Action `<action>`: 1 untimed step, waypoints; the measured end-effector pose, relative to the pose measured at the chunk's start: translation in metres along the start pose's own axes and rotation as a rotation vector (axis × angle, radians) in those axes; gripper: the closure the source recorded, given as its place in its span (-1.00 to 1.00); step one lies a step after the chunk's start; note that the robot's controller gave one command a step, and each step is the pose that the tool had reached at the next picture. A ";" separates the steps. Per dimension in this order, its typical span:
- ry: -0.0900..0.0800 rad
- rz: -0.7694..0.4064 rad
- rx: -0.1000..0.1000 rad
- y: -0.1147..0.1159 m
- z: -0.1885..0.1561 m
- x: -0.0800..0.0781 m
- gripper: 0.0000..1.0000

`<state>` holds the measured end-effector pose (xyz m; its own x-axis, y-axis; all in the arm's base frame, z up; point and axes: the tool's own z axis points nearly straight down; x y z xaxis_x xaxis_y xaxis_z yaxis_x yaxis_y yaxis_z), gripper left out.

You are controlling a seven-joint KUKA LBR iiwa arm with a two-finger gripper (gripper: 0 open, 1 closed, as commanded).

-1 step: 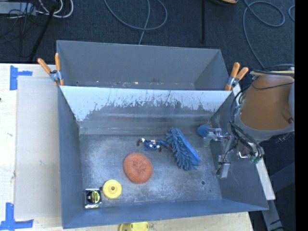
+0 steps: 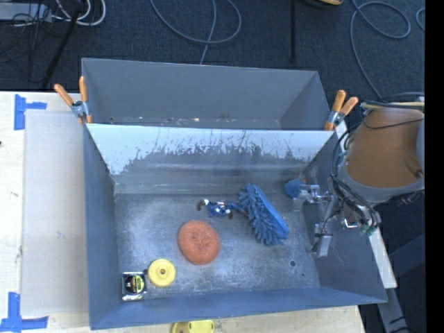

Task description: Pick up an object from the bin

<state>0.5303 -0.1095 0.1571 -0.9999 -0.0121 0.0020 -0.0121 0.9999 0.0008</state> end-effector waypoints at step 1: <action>-0.006 -0.041 0.003 0.012 0.020 -0.026 -1.00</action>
Offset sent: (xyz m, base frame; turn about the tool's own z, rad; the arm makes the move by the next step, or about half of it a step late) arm -0.0170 0.0533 -0.0584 -0.0382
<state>0.5563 -0.0973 0.1375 -0.9986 -0.0532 -0.0038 -0.0532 0.9986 -0.0018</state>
